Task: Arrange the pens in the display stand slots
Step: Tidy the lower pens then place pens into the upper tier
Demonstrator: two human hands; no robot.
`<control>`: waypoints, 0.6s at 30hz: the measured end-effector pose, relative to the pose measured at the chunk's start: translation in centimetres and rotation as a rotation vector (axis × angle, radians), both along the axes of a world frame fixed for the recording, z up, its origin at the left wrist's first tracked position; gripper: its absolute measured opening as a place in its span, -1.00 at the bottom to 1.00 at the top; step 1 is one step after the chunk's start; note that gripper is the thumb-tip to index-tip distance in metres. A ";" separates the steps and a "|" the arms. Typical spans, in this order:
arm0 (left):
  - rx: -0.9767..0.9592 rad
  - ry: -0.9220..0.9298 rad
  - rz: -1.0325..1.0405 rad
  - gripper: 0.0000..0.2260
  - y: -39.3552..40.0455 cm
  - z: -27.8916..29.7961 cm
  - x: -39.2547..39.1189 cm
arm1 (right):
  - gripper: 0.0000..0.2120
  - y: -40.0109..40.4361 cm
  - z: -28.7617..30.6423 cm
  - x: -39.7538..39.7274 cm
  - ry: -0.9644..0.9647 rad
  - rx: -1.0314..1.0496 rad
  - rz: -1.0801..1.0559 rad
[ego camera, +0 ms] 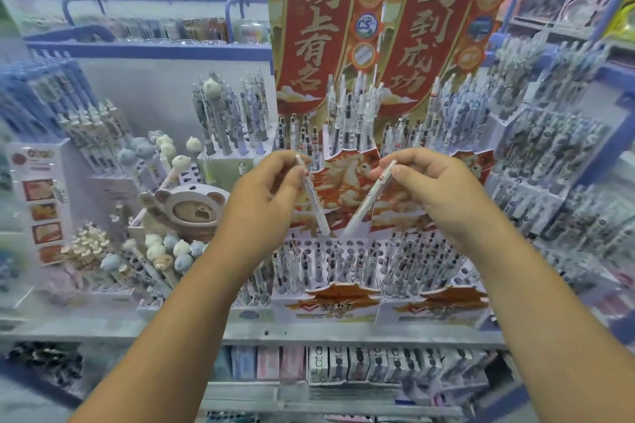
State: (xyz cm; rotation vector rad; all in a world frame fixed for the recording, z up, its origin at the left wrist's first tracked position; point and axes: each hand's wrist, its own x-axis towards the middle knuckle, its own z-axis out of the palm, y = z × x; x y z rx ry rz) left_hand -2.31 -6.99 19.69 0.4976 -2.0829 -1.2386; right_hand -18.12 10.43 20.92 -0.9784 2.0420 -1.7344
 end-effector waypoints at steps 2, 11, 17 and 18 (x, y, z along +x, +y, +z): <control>-0.018 0.002 -0.013 -0.87 0.0 0.1 -0.3 | -0.83 0.0 0.0 0.0 0.001 -0.024 -0.025; -0.110 0.050 -0.003 -0.91 0.9 2.3 -1.9 | -0.79 0.1 1.7 -0.3 0.156 -0.064 -0.174; -0.255 0.044 0.106 -0.91 0.8 6.6 -4.5 | -0.81 0.6 5.4 -3.2 0.215 -0.163 -0.117; -0.277 0.066 0.123 -0.91 0.7 7.8 -4.9 | -0.81 0.6 6.3 -3.8 0.220 -0.191 -0.117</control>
